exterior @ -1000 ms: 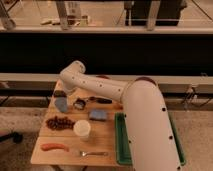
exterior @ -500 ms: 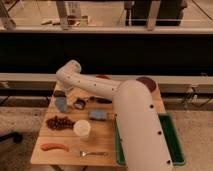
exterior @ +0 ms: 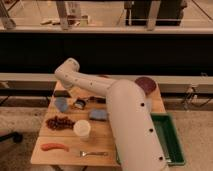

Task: Place eraser in red bowl

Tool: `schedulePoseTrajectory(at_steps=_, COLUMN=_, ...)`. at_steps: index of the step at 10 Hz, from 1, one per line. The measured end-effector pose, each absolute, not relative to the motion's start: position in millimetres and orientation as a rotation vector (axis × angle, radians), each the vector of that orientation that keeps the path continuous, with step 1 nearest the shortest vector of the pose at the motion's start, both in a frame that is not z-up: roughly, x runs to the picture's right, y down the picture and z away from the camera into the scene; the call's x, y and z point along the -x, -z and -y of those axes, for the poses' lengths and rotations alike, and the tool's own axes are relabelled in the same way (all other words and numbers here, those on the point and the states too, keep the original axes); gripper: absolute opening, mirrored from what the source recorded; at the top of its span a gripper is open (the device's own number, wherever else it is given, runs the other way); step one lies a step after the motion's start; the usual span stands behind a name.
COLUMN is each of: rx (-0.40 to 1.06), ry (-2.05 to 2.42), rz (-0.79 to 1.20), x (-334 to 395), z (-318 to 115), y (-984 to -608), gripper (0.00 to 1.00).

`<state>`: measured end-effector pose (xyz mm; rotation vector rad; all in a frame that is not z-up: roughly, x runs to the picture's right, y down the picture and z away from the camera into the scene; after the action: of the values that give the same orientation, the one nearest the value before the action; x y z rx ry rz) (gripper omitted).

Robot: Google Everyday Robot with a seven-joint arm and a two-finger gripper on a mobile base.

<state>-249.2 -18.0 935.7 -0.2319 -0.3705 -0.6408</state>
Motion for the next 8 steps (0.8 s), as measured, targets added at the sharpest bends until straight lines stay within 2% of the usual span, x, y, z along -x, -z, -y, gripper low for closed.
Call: schedulePoseTrajectory(at_steps=8, rx=0.278, ry=0.490, rz=0.424, x=276, z=26, y=-964, gripper=0.80)
